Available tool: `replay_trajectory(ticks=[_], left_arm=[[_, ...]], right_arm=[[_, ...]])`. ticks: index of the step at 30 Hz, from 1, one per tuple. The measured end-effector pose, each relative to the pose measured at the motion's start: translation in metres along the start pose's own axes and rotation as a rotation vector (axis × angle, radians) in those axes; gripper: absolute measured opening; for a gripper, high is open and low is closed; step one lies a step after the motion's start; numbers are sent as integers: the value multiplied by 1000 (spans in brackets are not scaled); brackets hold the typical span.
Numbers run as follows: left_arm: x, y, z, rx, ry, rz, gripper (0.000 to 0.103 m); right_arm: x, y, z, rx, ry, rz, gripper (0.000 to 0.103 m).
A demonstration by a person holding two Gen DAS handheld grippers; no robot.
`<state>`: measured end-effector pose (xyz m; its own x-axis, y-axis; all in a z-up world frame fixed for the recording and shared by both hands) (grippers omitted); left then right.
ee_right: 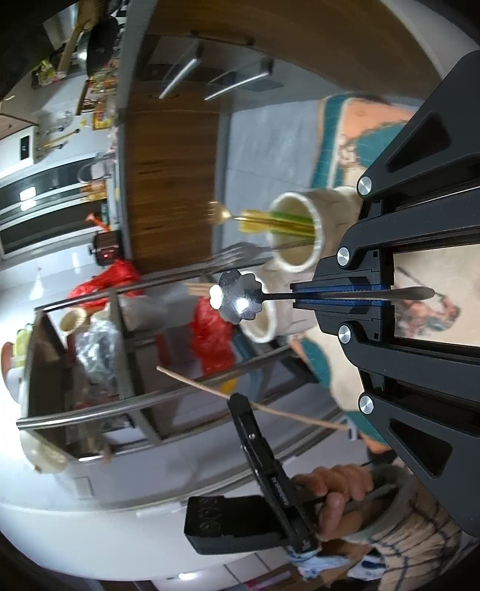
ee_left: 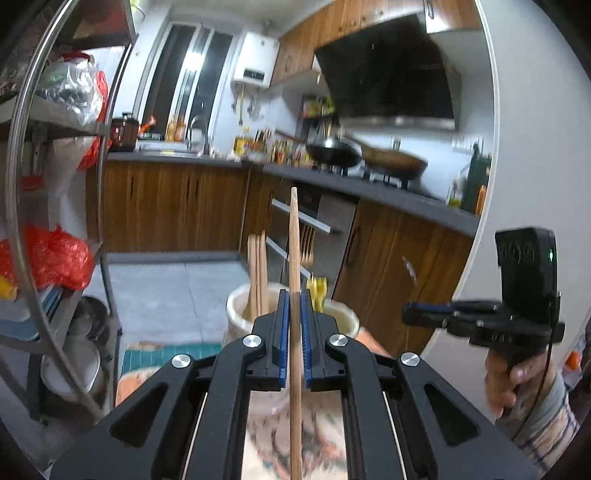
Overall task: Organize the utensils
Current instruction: 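Lift chopstick and silver spoon and carry them over the white holder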
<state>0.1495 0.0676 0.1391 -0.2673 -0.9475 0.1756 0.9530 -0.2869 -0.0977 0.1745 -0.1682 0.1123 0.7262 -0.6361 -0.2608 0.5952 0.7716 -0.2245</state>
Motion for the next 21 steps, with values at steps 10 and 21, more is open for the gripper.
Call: replay_trajectory(ticks=[10, 21], left_arm=[[-3, 26, 13, 131, -37, -41, 6], [-20, 40, 28, 309, -85, 35, 6]], right_arm=[[-1, 6, 20, 88, -24, 9, 4], [9, 16, 48, 208, -15, -66, 4]])
Point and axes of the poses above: each gripper's, at about its wrist camera, not at the fingertips, and y roughly the way its jaws point, x to its right, z to its top, the point moved 1 cm from there along y, roughly the way its jaws point, and after that the axes turned 11 degrees about x, right-handed, at the moved point
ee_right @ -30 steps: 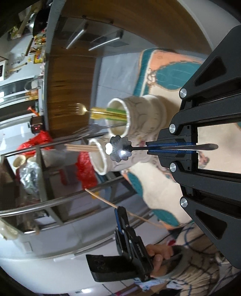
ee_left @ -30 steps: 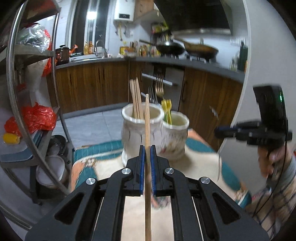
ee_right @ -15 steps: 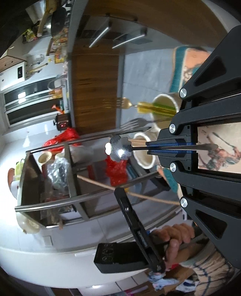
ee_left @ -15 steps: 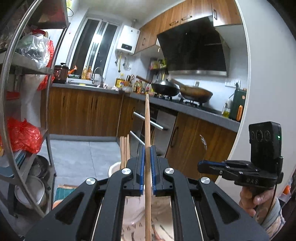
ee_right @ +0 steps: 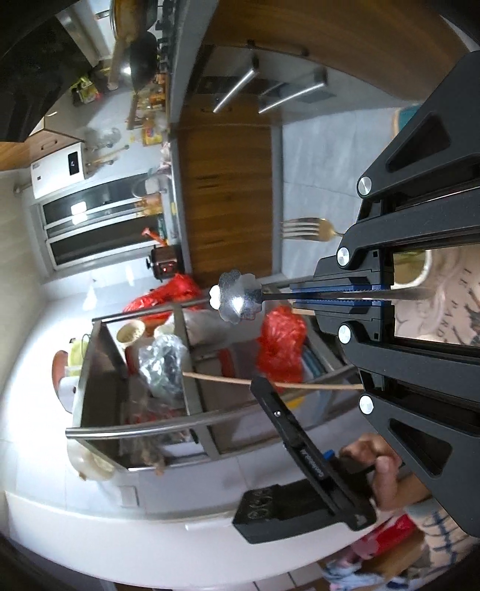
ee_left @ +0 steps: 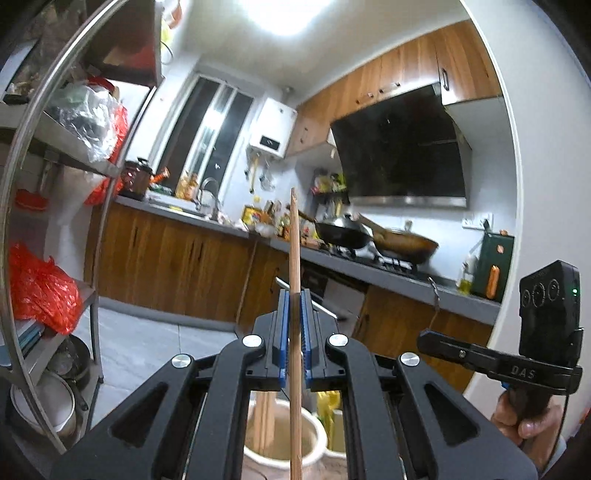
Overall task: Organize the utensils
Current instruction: 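Lift chopstick and silver spoon and carry them over the white holder, then lower chopstick into larger cup while right tool lowers spoon into smaller cup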
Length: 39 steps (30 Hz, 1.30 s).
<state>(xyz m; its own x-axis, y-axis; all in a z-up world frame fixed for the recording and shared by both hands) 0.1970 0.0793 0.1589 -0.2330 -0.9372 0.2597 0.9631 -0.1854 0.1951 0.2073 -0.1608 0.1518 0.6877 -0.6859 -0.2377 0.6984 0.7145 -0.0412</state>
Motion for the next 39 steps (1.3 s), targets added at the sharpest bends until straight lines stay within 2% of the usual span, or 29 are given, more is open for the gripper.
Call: replay_trajectory(ticks=[7, 10, 18, 27, 39], left_arm=[[2, 15, -6, 76, 8, 19, 6], [9, 22, -15, 90, 45, 32, 6], [10, 32, -44, 4, 94, 86, 6], [14, 28, -67, -77, 172, 199, 6], [12, 36, -88, -155, 224, 254, 6]], right_arm=[[7, 16, -7, 4, -8, -56, 4], [10, 20, -9, 1, -12, -76, 4], [18, 32, -26, -47, -42, -129, 4], [17, 53, -57, -152, -86, -158, 4], [14, 64, -75, -215, -125, -176, 4]])
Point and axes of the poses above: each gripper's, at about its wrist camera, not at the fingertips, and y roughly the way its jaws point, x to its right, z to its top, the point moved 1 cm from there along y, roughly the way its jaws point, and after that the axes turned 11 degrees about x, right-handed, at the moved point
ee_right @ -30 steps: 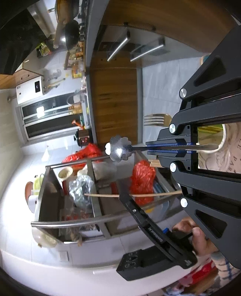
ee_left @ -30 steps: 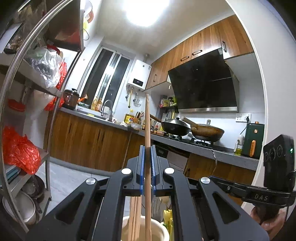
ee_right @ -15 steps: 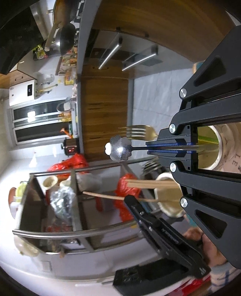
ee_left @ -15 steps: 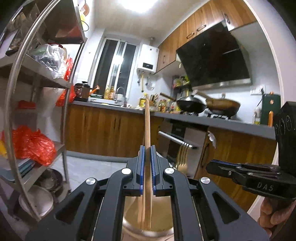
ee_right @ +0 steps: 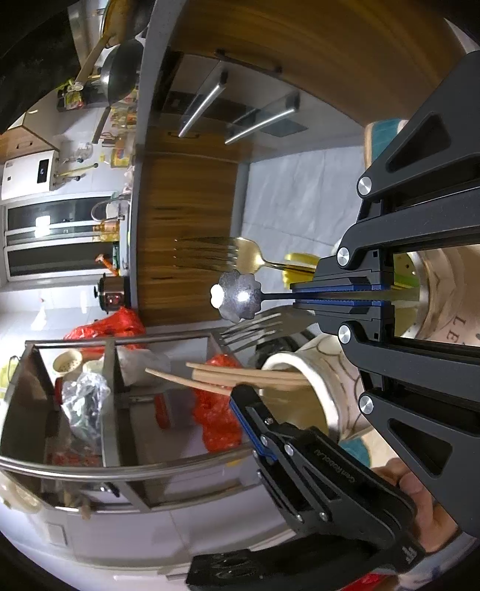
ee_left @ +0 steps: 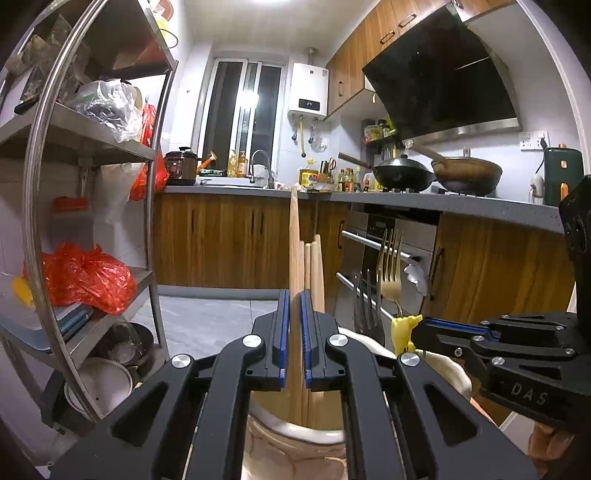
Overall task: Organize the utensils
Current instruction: 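Lower chopstick into larger cup while right tool lowers spoon into smaller cup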
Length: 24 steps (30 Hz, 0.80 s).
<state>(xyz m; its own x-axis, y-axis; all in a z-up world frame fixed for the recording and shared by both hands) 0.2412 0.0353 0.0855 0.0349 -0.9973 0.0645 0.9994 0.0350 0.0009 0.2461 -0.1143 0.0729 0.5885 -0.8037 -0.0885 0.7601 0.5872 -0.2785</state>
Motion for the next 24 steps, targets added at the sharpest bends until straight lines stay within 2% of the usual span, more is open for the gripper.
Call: replay_trajectory(ticks=[17, 21, 24], left_arm=[[2, -2, -5, -2, 22, 6, 6], [1, -4, -4, -2, 19, -3, 9], [2, -7, -2, 16, 22, -4, 22]], right_arm=[[5, 10, -7, -20, 15, -13, 4], [3, 14, -9, -29, 11, -8, 9], [3, 13, -9, -28, 4, -5, 11]])
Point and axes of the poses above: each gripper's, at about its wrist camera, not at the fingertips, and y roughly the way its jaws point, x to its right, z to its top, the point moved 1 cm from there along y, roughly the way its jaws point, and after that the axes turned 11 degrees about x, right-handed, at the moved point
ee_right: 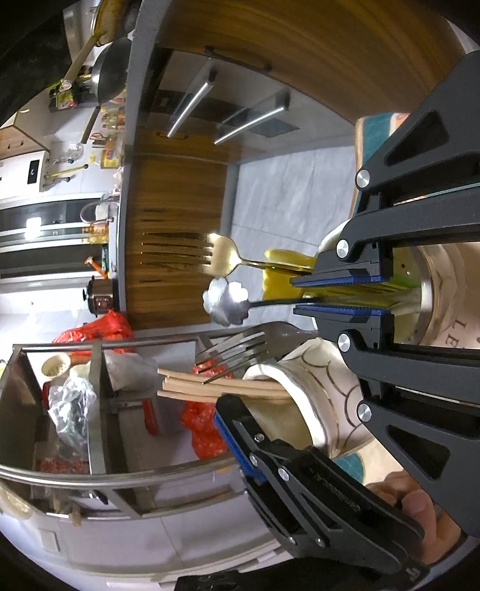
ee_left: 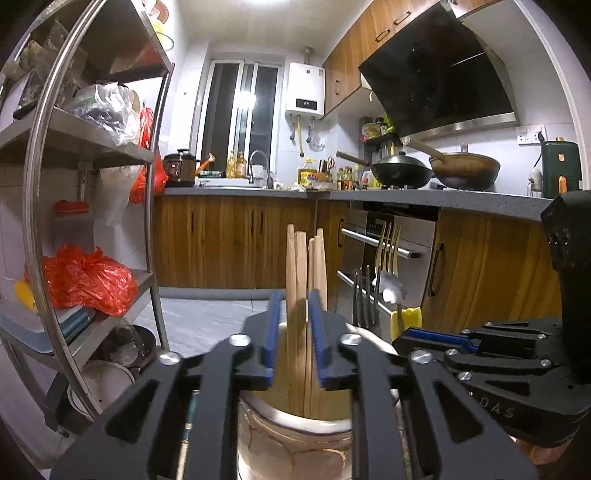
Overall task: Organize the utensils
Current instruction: 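Lower chopstick into larger cup while right tool lowers spoon into smaller cup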
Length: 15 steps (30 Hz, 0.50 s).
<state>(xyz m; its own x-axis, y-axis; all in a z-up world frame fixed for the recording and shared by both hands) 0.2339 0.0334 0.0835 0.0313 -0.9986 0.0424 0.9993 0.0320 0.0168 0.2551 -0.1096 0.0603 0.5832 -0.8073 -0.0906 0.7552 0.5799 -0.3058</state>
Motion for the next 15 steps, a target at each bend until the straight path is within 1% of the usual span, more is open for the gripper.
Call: replay_trajectory(ticks=[1, 2, 4, 8, 9, 11, 12, 13, 14, 15], left_arm=[[0, -1, 1, 3, 1, -2, 25], [1, -2, 2, 5, 1, -3, 27], [1, -4, 4, 10, -1, -5, 40], [-1, -12, 10, 20, -2, -11, 49], [-2, -14, 12, 24, -2, -11, 54], [-2, -19, 15, 33, -2, -12, 59], [-3, -22, 17, 36, -1, -12, 63], [-4, -25, 18, 38, 2, -11, 70], [-5, -28, 20, 40, 4, -11, 73], [-6, -30, 21, 41, 3, -11, 78]], right_arm=[[0, -1, 1, 4, 0, 2, 12], [0, -3, 1, 9, 0, 0, 16], [0, -6, 3, 21, -1, 3, 20], [-2, -17, 8, 55, -6, 9, 26], [-3, -21, 9, 66, -10, 7, 27], [-3, -30, 12, 97, -9, 3, 34], [-3, -33, 12, 109, -8, 1, 37], [-4, -38, 13, 122, -9, -3, 43], [-4, -41, 13, 134, -11, -9, 48], [-4, -45, 12, 145, -11, -12, 50]])
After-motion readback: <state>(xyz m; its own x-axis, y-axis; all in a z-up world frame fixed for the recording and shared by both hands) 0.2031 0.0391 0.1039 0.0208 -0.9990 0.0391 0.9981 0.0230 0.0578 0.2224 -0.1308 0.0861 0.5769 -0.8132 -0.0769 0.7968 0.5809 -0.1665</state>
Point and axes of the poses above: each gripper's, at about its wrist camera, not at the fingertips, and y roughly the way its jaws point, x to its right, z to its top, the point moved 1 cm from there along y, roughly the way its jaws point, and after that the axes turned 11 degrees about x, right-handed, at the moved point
